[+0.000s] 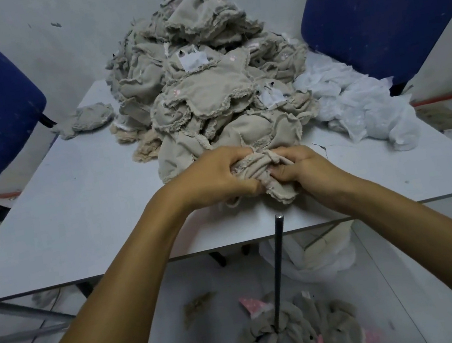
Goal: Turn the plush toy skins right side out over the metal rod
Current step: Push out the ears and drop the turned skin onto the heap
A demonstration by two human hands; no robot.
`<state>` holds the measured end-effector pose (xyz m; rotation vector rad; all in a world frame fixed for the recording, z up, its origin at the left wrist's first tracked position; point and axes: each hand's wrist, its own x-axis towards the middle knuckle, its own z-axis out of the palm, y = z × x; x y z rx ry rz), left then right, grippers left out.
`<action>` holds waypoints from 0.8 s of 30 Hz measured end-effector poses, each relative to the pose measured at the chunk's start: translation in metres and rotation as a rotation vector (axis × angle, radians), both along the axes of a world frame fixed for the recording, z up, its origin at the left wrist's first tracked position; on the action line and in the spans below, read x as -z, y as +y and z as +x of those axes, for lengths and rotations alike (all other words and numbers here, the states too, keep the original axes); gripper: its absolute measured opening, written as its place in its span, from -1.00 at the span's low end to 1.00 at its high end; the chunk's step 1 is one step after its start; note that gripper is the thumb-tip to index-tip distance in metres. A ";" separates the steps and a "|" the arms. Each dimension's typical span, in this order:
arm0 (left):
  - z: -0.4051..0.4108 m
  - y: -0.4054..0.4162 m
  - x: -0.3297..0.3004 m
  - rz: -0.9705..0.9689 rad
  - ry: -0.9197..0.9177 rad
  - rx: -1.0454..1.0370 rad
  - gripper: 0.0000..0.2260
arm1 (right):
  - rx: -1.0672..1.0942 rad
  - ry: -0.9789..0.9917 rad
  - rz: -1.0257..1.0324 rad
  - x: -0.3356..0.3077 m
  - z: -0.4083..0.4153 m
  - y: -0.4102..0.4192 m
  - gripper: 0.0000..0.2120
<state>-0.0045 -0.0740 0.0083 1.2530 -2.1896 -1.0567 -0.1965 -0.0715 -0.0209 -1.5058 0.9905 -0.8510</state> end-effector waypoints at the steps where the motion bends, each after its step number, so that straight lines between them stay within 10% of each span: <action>1: 0.001 0.000 0.000 -0.007 0.031 -0.004 -0.88 | -0.037 -0.020 0.000 -0.001 -0.003 0.000 -0.75; 6: 0.002 0.004 0.000 -0.018 0.050 0.020 -0.90 | -0.305 0.166 -0.113 -0.012 -0.019 0.009 -0.79; 12: -0.001 0.016 -0.002 -0.049 0.118 0.082 -0.85 | -0.085 0.302 -0.412 -0.014 -0.020 0.015 -0.81; 18: -0.011 0.043 -0.001 -0.897 0.070 0.027 -0.86 | 0.010 0.431 -1.111 -0.024 -0.018 0.036 -0.81; 24: -0.010 0.065 0.012 -1.149 0.099 0.035 -0.82 | 0.034 0.420 -1.366 -0.017 -0.020 0.058 -0.62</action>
